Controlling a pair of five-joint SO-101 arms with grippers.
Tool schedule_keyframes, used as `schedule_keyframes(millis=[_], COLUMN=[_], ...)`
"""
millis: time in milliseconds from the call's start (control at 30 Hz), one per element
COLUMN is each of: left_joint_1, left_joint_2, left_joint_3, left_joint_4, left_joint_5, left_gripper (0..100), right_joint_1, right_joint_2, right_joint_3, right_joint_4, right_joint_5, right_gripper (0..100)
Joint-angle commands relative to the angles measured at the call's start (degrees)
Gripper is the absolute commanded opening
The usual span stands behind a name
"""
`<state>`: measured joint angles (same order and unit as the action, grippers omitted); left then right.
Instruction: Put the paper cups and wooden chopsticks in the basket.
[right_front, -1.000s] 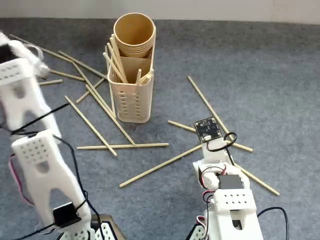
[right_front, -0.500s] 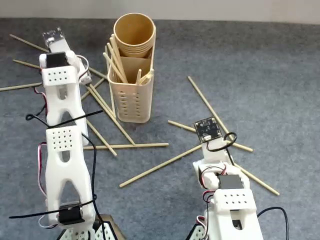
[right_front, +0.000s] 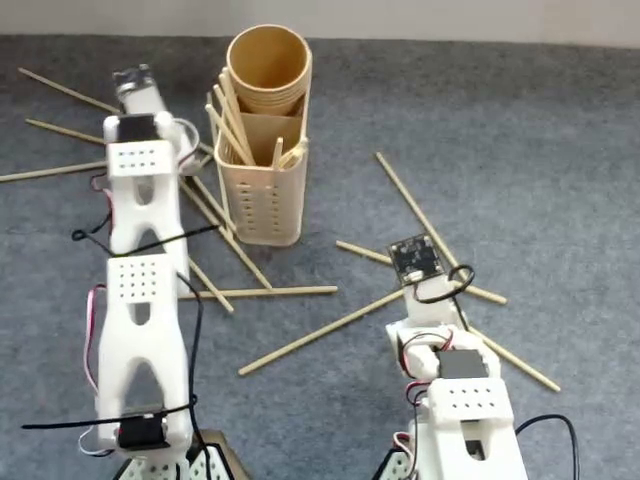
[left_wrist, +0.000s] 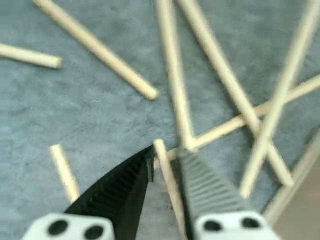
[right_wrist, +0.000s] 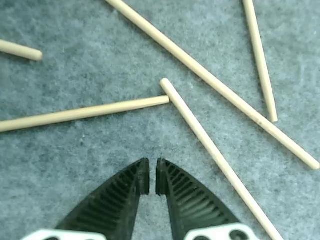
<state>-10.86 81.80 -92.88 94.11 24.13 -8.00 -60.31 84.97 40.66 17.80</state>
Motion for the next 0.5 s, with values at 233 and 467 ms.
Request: schedule_keyframes(millis=[233, 467], left_joint_1=[-5.49, -5.49], left_joint_2=[-2.59, -25.71], left_joint_3=[-2.77, -2.59], left_joint_4=[3.69, -3.25], left_joint_5=[0.00, -4.31], left_gripper=[0, 0], right_joint_1=[-0.31, -0.31], right_joint_2=[-0.84, -0.84], right_joint_3=[-0.31, -0.31], right_joint_4=[-0.75, -0.75], right_joint_5=[0.79, 0.79], right_gripper=[5.3, 5.3])
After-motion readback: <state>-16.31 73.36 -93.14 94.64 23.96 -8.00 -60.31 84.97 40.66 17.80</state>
